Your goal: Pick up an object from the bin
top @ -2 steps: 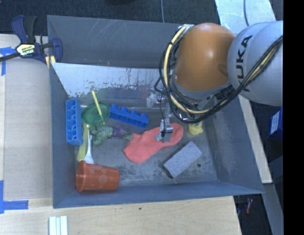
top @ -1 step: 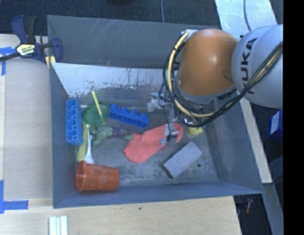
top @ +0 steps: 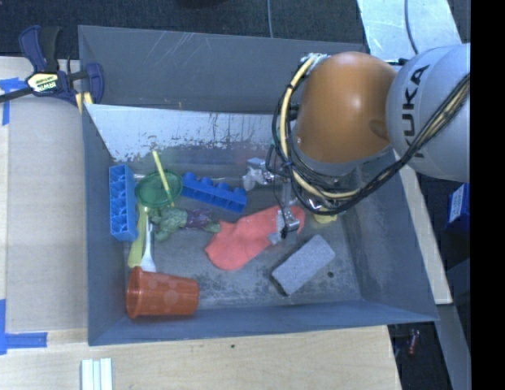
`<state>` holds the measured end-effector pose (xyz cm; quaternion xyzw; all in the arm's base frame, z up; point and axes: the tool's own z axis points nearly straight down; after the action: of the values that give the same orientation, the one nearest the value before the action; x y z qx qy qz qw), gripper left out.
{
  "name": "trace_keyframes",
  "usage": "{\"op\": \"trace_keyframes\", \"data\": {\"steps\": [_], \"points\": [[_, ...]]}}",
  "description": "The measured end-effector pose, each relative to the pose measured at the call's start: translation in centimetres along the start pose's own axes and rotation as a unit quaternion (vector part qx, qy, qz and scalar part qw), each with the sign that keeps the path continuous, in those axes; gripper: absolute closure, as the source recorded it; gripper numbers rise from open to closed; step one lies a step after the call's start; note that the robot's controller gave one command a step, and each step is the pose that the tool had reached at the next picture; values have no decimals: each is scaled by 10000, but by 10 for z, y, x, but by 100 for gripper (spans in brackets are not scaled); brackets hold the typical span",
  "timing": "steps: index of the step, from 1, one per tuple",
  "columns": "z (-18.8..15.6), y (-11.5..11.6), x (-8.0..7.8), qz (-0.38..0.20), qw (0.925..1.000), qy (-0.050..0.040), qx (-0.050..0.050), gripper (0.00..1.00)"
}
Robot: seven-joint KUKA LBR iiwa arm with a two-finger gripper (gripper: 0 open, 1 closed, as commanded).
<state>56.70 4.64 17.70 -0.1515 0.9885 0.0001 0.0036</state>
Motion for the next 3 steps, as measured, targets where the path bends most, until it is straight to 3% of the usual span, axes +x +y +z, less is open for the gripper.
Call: {"op": "trace_keyframes", "data": {"steps": [1, 2, 3], "points": [[33, 9, -10, 324, 9995, -5, -1, 0], [59, 8, 22, -944, 9955, -18, 4, 0], [83, 15, 22, 563, 9984, -25, -1, 0]]}}
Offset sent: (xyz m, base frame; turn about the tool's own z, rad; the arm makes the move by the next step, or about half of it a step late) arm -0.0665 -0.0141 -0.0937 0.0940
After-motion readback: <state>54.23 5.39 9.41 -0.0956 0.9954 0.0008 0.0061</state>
